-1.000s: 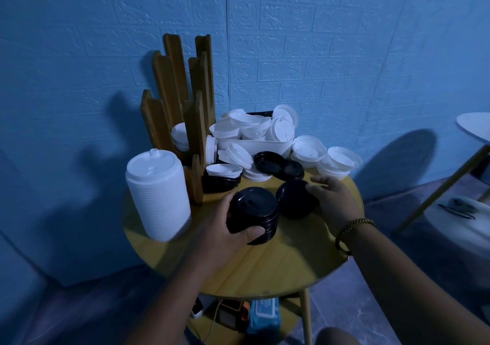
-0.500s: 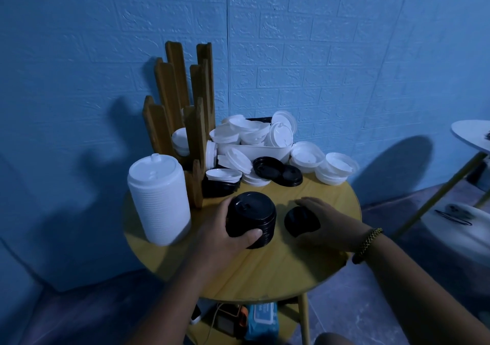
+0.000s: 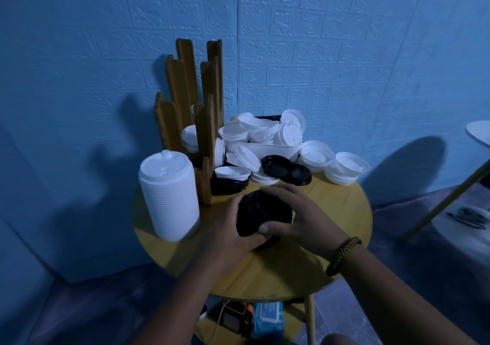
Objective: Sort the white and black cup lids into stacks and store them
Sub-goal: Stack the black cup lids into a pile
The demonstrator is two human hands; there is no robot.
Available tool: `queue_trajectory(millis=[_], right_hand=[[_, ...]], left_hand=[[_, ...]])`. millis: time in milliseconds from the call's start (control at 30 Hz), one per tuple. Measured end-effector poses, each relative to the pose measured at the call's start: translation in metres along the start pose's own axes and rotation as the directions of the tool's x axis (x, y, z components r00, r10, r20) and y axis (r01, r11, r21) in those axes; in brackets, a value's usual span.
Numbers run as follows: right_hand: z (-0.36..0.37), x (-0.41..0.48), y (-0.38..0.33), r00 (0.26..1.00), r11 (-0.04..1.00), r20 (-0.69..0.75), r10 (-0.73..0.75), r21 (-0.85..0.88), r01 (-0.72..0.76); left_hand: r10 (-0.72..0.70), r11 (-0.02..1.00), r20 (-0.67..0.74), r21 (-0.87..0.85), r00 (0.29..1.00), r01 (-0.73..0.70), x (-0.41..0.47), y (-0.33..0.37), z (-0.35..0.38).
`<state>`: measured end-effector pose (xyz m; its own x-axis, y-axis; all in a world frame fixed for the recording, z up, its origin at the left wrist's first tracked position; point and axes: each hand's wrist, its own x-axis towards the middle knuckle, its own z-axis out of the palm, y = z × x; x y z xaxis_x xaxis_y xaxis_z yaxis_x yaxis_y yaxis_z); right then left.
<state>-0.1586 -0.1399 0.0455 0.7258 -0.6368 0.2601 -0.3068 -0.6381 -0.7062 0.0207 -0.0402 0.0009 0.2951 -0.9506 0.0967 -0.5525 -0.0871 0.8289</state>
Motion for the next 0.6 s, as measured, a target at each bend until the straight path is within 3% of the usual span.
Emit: queue_trajectory(millis=[300,500,600], right_hand=[[-0.009,0.005,0.002,0.992,0.998,0.117,0.039,-0.061,-0.032],[-0.005,0.007,0.002,0.998,0.998,0.047,0.029,-0.065,-0.026],[-0.002,0.008,0.000,1.000,0.989,-0.025,0.018,-0.149,-0.022]], left_hand=[[-0.008,1.000,0.008,-0.028,1.000,0.009,0.001,0.002,0.001],[-0.017,0.999,0.011,-0.030,1.000,0.017,0.000,0.002,0.001],[-0.011,1.000,0.011,-0.015,1.000,0.012,0.000,0.003,0.000]])
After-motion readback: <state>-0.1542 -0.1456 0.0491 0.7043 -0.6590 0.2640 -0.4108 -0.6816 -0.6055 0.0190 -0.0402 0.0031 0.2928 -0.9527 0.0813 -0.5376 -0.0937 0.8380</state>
